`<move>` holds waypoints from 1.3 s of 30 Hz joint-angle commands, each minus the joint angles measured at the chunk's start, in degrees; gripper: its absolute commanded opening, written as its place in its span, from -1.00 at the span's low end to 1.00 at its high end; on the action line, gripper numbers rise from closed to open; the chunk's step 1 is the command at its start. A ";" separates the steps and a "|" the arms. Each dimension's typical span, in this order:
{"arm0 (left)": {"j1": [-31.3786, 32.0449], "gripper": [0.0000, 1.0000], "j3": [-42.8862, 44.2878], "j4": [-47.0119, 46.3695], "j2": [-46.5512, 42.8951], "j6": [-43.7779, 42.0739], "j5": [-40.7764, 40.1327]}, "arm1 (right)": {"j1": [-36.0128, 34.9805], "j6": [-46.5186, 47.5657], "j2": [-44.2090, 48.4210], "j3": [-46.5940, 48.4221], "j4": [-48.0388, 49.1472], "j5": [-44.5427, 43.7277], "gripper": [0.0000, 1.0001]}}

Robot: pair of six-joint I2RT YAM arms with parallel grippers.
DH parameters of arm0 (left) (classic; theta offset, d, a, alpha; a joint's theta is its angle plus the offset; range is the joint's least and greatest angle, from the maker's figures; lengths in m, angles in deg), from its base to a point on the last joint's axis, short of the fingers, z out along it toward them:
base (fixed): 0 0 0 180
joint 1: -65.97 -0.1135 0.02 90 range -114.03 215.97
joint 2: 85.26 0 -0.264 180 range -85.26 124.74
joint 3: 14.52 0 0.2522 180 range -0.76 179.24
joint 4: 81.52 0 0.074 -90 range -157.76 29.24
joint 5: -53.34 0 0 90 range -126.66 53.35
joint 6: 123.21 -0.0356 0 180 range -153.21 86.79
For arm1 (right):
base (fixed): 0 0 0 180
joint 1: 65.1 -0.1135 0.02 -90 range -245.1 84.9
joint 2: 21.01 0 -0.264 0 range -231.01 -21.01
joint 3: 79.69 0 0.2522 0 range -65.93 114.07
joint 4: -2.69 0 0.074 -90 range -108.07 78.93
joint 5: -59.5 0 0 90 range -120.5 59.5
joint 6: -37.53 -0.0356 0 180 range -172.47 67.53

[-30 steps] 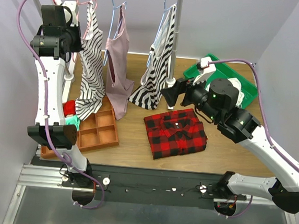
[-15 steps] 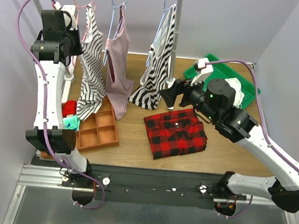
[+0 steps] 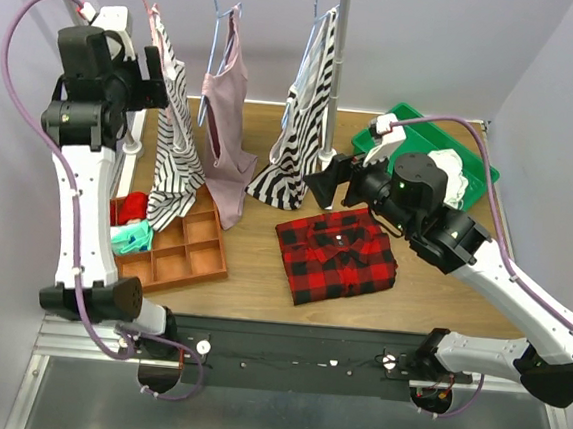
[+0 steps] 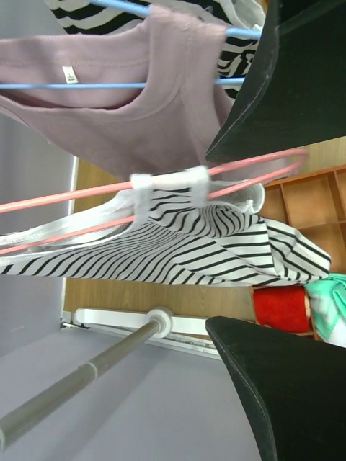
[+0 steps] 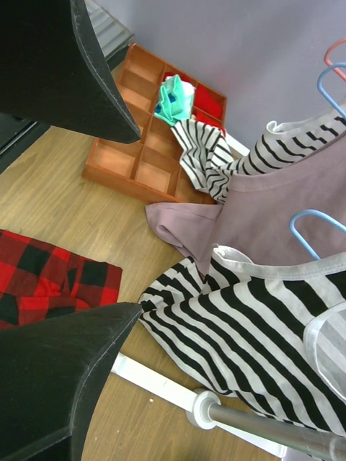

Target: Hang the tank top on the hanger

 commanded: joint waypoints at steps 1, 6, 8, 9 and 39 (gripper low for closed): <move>-0.45 0.94 -8.50 -5.26 -10.78 2.95 -1.70 | -0.08 -0.72 0.60 -1.65 1.93 1.48 0.97; -0.45 0.95 -27.47 -12.29 -22.48 8.22 -2.40 | -0.08 -0.90 1.39 -3.15 2.28 1.30 0.97; -0.45 0.93 -34.15 -15.35 -28.63 10.86 -3.19 | -0.08 -0.98 1.83 -4.28 2.28 1.13 0.97; -0.45 0.92 -40.79 -16.24 -30.57 11.83 -4.32 | -0.16 -0.99 2.53 -4.81 2.37 0.95 0.97; -1.85 0.34 -63.82 -36.46 -9.68 25.90 -5.74 | -0.16 -1.25 4.12 -11.50 5.45 -0.81 0.97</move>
